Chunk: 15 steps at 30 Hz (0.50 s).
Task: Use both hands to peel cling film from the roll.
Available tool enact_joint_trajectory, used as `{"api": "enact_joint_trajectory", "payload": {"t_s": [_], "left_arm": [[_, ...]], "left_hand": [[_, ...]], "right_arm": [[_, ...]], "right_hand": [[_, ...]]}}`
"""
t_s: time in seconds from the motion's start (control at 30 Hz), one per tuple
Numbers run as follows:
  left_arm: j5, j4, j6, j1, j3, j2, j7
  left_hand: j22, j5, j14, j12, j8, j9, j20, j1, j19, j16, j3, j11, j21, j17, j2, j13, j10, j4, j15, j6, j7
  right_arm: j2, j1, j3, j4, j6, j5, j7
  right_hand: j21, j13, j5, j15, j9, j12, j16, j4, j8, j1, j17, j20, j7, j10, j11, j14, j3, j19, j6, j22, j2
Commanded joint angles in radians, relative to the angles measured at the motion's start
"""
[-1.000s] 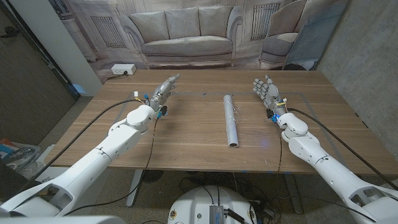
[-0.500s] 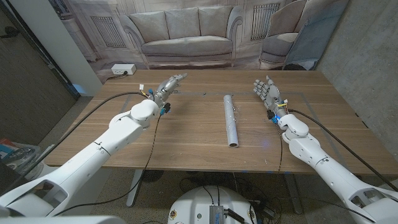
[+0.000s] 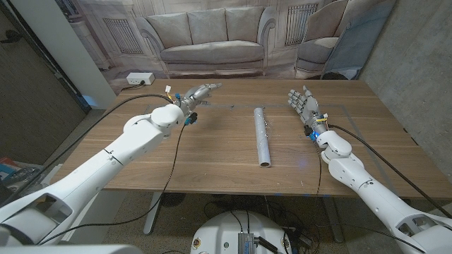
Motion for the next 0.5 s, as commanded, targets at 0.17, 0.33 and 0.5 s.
{"api": "enact_joint_trajectory", "payload": {"t_s": [0.17,0.33,0.5], "left_arm": [[0.038,-0.108,0.255,-0.118,0.086,0.028,-0.051],[0.044,-0.135,0.367,-0.189,0.13,0.028,-0.091],[0.036,-0.152,0.472,-0.26,0.169,0.015,-0.125]], "left_hand": [[0.001,0.0,0.005,0.0,-0.001,0.003,0.005,0.012,0.003,-0.001,0.001,0.011,-0.002,0.003,-0.002,0.005,0.004,-0.003,0.004,0.006,0.008],[0.002,-0.001,0.031,0.006,0.003,0.003,0.004,0.017,0.039,0.005,-0.001,0.013,0.005,0.006,-0.004,0.006,0.026,-0.005,0.005,0.03,0.021],[0.001,-0.001,0.05,0.01,0.005,0.004,0.005,0.019,0.059,0.009,-0.004,0.021,0.007,0.007,-0.007,0.006,0.044,-0.006,0.005,0.042,0.023]], "right_arm": [[0.003,0.0,0.006,0.016,0.039,0.017,0.052],[0.006,0.003,0.005,0.027,0.052,0.024,0.078],[0.013,0.008,0.004,0.047,0.069,0.032,0.106]], "right_hand": [[0.004,0.004,0.004,-0.001,0.003,0.005,0.004,-0.003,0.006,0.001,0.003,-0.012,-0.003,0.015,0.001,0.009,0.009,0.01,0.009,0.004,0.052],[0.004,0.004,0.003,-0.001,0.003,0.005,0.004,-0.003,0.006,0.001,0.003,-0.011,-0.003,0.016,0.002,0.01,0.01,0.01,0.01,0.004,0.052],[0.004,0.004,0.003,-0.001,0.004,0.005,0.003,-0.004,0.006,0.002,0.003,-0.011,-0.002,0.017,0.003,0.01,0.012,0.009,0.01,0.004,0.051]]}}
